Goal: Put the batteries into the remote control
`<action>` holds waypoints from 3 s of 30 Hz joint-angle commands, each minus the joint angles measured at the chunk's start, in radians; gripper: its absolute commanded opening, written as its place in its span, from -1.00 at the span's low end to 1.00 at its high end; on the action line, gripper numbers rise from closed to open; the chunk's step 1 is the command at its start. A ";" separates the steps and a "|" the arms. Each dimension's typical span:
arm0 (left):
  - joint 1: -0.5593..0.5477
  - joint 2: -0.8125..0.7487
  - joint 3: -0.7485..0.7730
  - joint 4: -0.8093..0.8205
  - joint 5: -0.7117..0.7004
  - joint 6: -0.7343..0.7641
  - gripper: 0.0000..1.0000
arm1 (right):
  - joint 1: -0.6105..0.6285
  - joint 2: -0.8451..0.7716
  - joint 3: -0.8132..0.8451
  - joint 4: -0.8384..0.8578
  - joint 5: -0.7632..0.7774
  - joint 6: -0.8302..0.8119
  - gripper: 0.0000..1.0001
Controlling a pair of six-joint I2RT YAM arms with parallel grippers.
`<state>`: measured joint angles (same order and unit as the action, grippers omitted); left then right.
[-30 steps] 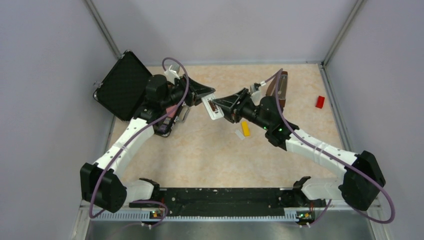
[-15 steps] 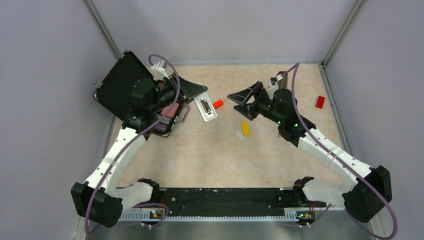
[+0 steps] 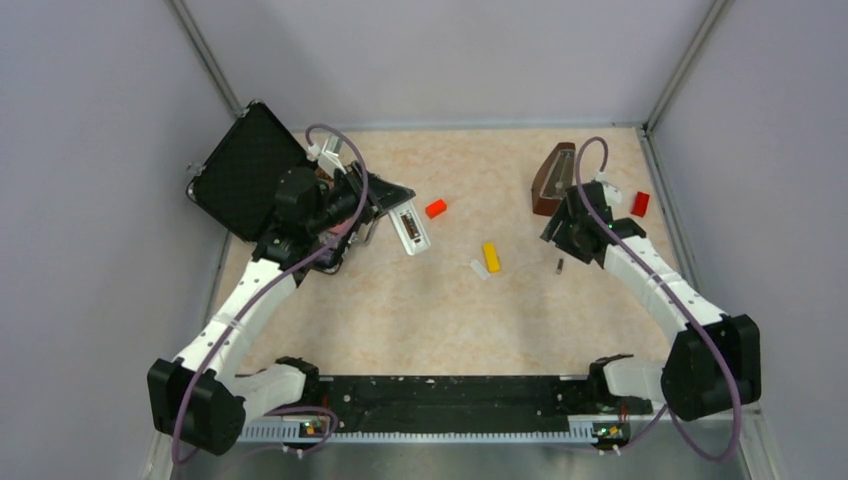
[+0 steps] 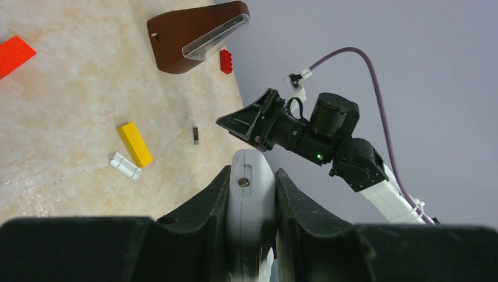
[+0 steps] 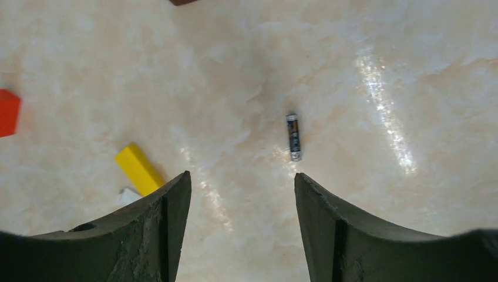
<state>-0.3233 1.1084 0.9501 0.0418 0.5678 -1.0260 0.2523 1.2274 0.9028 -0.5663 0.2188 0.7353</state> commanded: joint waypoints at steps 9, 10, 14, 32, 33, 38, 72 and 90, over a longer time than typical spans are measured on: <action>0.004 0.007 -0.012 0.050 -0.020 0.045 -1.00 | -0.015 0.267 0.009 0.048 0.130 -0.196 -0.08; 0.005 0.011 -0.010 0.049 -0.019 0.046 -1.00 | -0.016 0.269 0.004 0.066 0.130 -0.202 -0.12; 0.005 0.029 0.000 0.049 -0.011 0.052 -1.00 | -0.028 0.311 0.015 0.078 0.112 -0.202 -0.34; 0.007 0.113 0.050 0.050 0.013 0.074 -1.00 | -0.060 0.370 -0.036 0.087 0.016 -0.157 -0.54; 0.009 0.116 0.051 0.050 0.014 0.076 -1.00 | -0.060 0.370 -0.040 0.090 0.011 -0.155 -0.56; 0.009 0.128 0.050 0.060 0.020 0.079 -1.00 | -0.060 0.375 -0.043 0.100 -0.004 -0.166 -0.82; -0.218 0.770 0.089 0.839 0.412 -0.414 -1.00 | 0.173 -0.017 0.324 -0.204 -0.787 0.120 -0.88; -0.289 0.878 0.086 0.845 0.379 -0.434 -1.00 | 0.193 0.016 0.191 -0.241 -0.835 0.261 -0.87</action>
<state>-0.6090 1.9926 1.0126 0.8608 0.9264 -1.4681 0.4171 1.2278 1.0863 -0.8108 -0.6071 0.9741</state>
